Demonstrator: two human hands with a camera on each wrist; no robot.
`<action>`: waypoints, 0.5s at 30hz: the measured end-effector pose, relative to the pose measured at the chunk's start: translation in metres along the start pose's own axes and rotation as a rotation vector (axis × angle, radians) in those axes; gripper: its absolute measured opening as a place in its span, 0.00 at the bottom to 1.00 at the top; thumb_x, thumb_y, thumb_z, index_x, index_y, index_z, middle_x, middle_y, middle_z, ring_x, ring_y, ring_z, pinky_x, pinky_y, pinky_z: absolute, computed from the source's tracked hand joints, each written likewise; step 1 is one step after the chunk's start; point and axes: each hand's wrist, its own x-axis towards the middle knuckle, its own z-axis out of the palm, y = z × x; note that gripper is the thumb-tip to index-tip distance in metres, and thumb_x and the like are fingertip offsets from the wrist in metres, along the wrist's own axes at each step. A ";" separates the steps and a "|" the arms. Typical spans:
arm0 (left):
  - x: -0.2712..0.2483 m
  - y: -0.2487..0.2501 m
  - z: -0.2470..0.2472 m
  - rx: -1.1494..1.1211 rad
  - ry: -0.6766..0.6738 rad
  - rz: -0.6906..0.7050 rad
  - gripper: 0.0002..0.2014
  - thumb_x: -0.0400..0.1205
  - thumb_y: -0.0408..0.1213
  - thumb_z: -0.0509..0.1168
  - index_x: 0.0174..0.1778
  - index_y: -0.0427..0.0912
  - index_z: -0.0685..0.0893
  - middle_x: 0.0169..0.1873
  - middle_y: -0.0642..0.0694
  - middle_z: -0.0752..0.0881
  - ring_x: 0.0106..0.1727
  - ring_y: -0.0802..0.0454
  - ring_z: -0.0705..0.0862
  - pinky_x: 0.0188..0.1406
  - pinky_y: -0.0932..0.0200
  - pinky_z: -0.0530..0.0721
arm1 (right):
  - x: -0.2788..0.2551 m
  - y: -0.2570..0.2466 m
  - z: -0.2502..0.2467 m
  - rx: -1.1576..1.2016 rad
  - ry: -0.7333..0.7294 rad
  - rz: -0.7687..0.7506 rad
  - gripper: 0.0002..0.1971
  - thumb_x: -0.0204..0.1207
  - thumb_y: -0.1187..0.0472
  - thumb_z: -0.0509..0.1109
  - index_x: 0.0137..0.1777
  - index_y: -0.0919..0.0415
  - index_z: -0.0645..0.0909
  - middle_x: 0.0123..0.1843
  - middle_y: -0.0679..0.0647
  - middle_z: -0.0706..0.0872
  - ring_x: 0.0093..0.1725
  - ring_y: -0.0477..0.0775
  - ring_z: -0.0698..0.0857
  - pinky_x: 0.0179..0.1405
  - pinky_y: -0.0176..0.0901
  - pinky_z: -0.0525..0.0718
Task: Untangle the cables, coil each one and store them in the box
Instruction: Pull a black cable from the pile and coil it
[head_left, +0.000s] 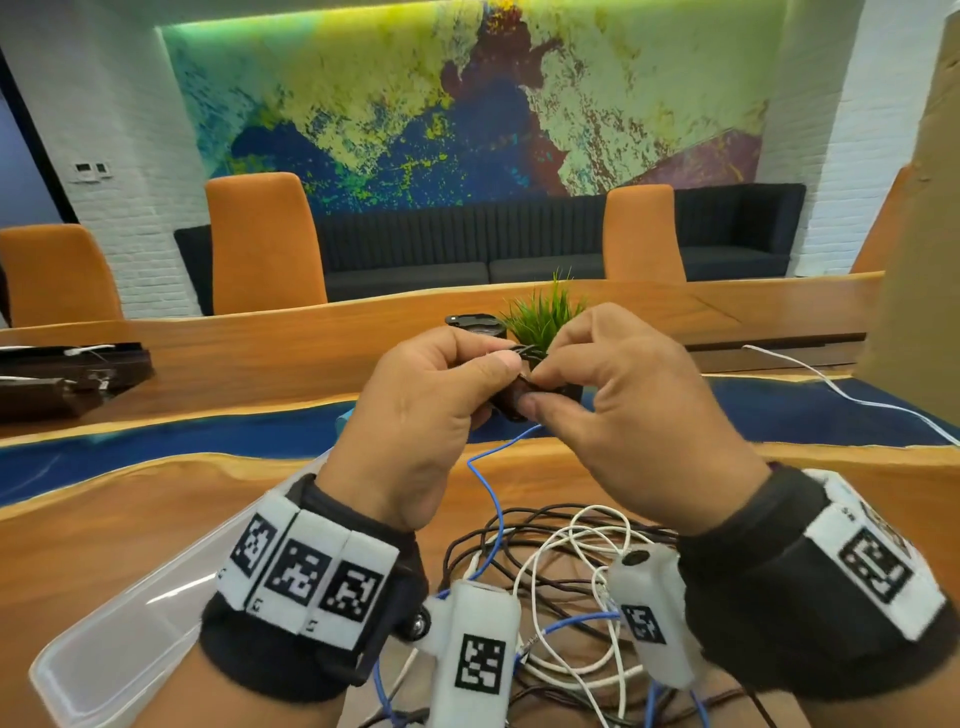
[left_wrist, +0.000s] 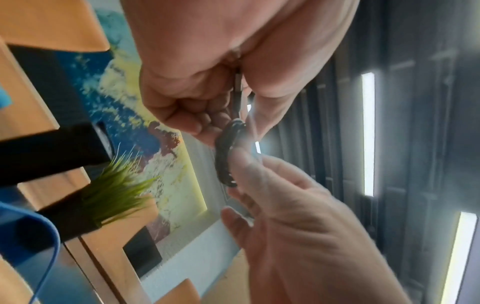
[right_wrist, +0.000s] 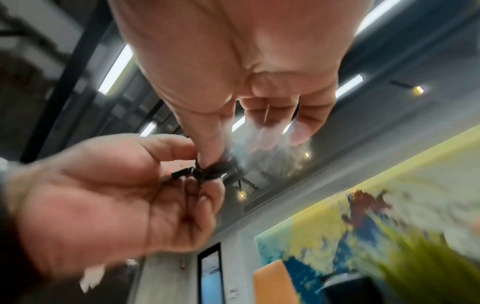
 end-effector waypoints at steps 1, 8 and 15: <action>0.001 0.000 -0.002 -0.041 -0.020 -0.010 0.04 0.81 0.33 0.69 0.45 0.45 0.89 0.37 0.46 0.90 0.42 0.51 0.85 0.43 0.57 0.80 | 0.001 0.000 -0.003 0.160 -0.007 0.028 0.02 0.73 0.55 0.77 0.43 0.52 0.90 0.45 0.46 0.81 0.49 0.46 0.80 0.47 0.41 0.79; -0.002 0.004 -0.006 0.292 -0.181 0.208 0.04 0.78 0.34 0.73 0.47 0.45 0.89 0.42 0.42 0.92 0.46 0.44 0.91 0.50 0.42 0.90 | 0.003 -0.001 -0.009 0.844 -0.072 0.343 0.12 0.82 0.57 0.66 0.40 0.62 0.82 0.36 0.57 0.85 0.36 0.56 0.85 0.41 0.56 0.87; -0.005 0.003 -0.002 0.367 -0.209 0.310 0.05 0.78 0.37 0.75 0.43 0.41 0.86 0.35 0.44 0.90 0.33 0.52 0.87 0.31 0.52 0.87 | 0.004 0.002 -0.010 0.765 0.030 0.459 0.12 0.75 0.58 0.75 0.39 0.69 0.84 0.26 0.62 0.82 0.23 0.53 0.79 0.21 0.42 0.79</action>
